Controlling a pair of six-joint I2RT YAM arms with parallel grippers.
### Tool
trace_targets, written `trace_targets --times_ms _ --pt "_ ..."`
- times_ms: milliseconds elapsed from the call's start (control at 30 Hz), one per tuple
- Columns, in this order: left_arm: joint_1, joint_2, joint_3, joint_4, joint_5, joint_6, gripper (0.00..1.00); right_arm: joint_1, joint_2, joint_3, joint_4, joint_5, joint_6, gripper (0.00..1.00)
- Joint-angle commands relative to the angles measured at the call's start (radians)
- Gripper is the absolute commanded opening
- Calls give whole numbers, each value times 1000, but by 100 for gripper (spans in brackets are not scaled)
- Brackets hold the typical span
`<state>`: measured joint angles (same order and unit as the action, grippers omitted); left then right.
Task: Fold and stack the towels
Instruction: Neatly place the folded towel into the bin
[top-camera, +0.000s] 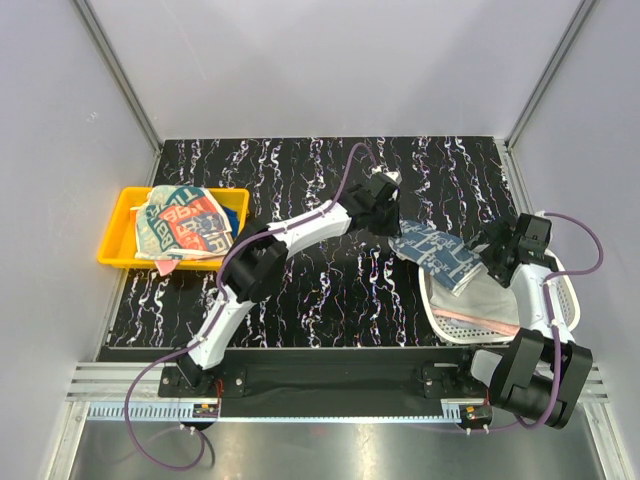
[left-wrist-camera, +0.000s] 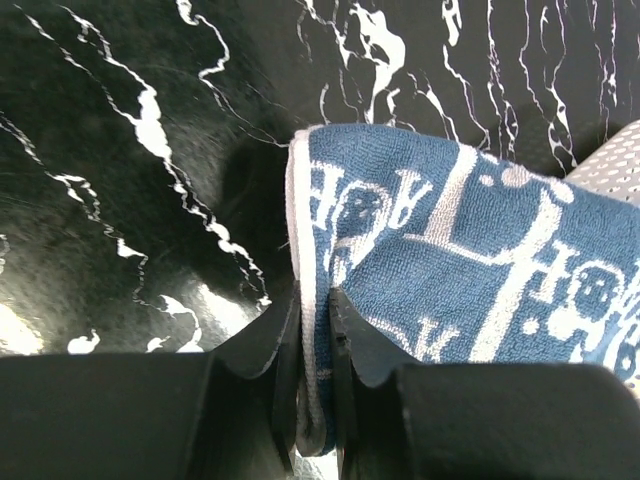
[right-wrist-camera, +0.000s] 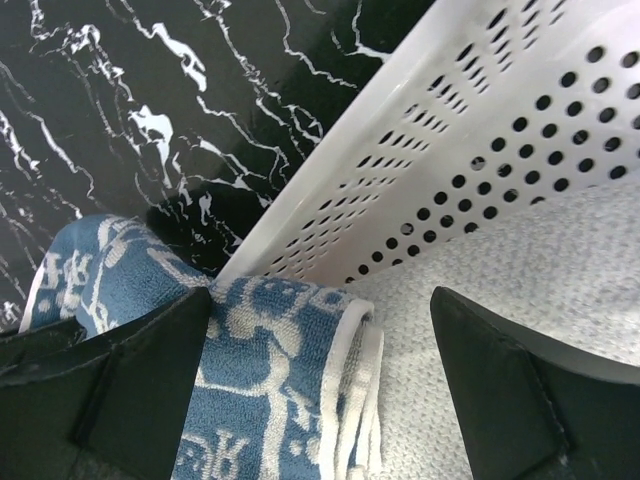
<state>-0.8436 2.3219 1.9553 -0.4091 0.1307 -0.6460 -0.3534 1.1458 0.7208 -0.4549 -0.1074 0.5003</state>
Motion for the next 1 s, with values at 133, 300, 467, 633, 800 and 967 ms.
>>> trace_targets --times_ms 133,300,467,633,800,967 --pt "11 -15 -7 59 21 -4 17 -2 -14 -53 91 -93 6 96" --pt "11 -21 -21 66 26 -3 17 -2 -29 -106 183 -136 58 85" --pt "11 -25 -32 73 30 -1 17 -2 -47 -127 225 -155 98 74" --pt "11 -29 -41 82 33 0 17 -2 -38 -138 235 -166 113 65" --pt "11 -36 -50 89 37 2 17 -4 -52 -126 216 -155 116 39" --pt "12 -45 -58 95 43 19 21 -2 -55 -55 84 -111 81 8"
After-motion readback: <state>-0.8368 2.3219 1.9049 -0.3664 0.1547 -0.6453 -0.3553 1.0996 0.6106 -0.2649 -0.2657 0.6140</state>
